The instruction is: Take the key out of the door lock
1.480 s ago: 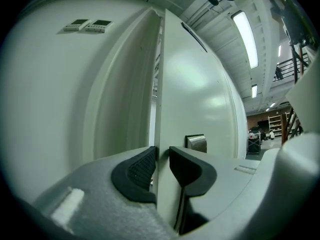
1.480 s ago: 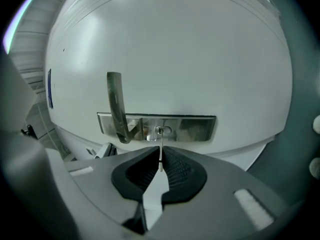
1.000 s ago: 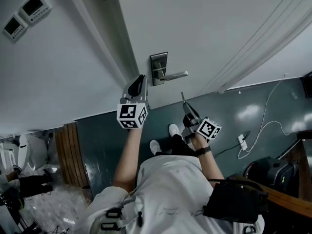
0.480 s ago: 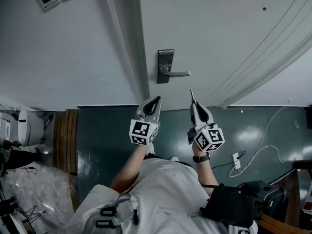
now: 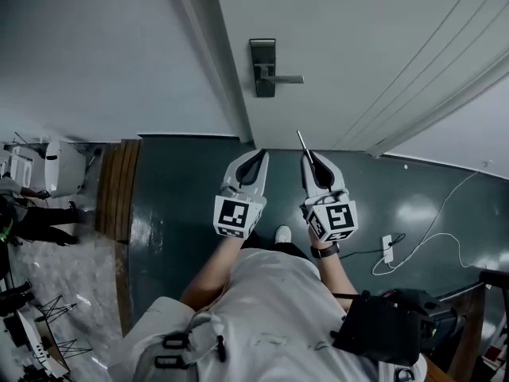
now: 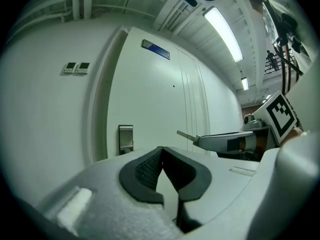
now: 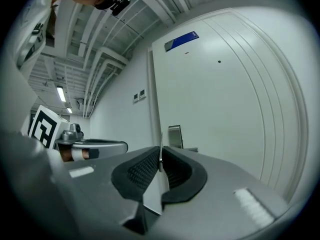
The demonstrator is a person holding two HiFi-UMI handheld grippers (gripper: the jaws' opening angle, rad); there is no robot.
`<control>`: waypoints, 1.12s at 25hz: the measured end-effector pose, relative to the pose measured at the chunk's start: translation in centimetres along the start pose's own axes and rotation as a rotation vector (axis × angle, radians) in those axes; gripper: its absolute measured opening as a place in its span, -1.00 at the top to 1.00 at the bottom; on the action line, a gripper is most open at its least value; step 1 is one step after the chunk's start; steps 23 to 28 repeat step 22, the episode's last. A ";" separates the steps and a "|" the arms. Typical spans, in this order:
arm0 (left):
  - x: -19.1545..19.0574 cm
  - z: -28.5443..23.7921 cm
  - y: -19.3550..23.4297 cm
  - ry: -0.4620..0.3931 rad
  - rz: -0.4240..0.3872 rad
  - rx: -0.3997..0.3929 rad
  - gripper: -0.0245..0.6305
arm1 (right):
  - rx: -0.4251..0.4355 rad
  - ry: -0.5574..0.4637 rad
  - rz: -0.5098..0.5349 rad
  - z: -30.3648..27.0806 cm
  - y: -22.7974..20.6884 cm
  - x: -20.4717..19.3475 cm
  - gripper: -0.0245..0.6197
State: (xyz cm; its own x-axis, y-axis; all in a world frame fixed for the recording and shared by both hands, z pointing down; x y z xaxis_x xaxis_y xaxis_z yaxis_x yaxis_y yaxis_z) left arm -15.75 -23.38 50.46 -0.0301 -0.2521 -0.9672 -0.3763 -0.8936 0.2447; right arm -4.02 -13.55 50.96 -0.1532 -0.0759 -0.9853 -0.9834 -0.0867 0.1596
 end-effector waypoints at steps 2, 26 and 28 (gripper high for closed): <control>0.4 0.8 -0.2 -0.008 -0.001 0.005 0.93 | 0.009 -0.002 0.005 0.6 0.5 0.4 0.85; 2.0 3.5 6.0 -0.054 0.042 -0.045 0.93 | 0.002 -0.014 0.024 -4.2 4.7 2.4 0.85; 2.0 3.5 6.0 -0.054 0.042 -0.045 0.93 | 0.002 -0.014 0.024 -4.2 4.7 2.4 0.85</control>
Point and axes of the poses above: the fingertips, and each gripper's own axes: z backward along the fingers, y to its left, x out of its top, the point moved 5 cm from there along z, backward along the fingers, and after that the axes turned 15 degrees about z, right-handed, at the moved point
